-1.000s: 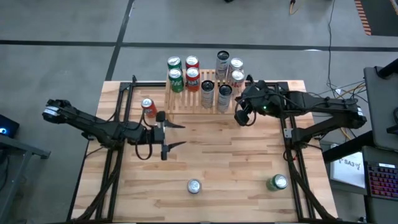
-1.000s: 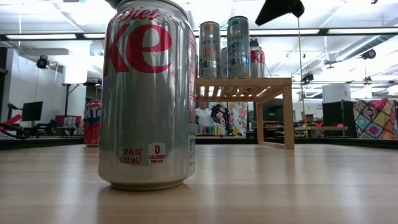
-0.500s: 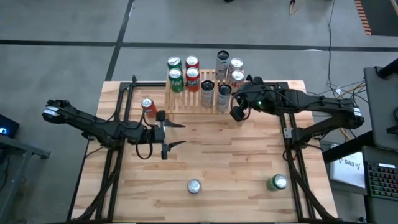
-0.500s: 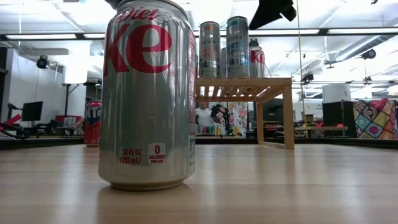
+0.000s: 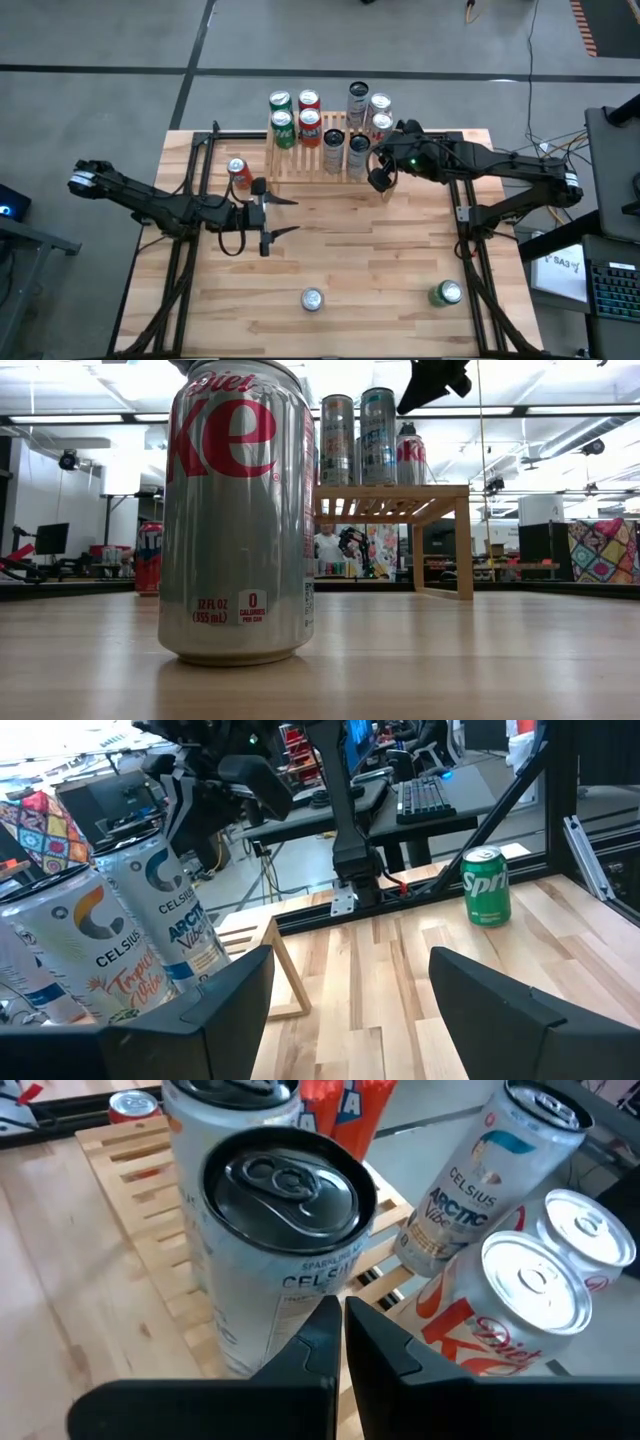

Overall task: Place canned beverage on shelf
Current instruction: Put the white blue soda can aligned with other white blue soda can on the shelf

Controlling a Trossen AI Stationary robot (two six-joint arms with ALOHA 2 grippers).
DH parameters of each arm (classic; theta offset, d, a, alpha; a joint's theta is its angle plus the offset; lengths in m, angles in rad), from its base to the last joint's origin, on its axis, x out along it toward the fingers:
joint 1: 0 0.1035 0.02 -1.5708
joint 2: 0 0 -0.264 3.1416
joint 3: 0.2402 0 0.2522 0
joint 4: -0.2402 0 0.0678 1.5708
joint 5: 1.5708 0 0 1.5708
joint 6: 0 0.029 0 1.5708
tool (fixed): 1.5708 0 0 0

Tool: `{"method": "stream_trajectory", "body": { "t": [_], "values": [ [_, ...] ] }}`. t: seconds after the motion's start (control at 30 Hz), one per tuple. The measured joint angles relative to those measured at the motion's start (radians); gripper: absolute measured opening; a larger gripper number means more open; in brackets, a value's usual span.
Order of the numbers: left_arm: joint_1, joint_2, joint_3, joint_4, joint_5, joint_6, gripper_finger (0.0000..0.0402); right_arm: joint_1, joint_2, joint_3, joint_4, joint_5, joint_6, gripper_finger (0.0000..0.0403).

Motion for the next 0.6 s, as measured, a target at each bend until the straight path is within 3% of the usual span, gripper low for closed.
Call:
{"method": "stream_trajectory", "body": {
  "t": [0.6],
  "values": [
    [0.000,0.000,0.000,-0.008,0.000,0.018,0.0253,-0.001,0.002,0.018,0.034,0.033,-0.057,0.0009]
  ]
}}
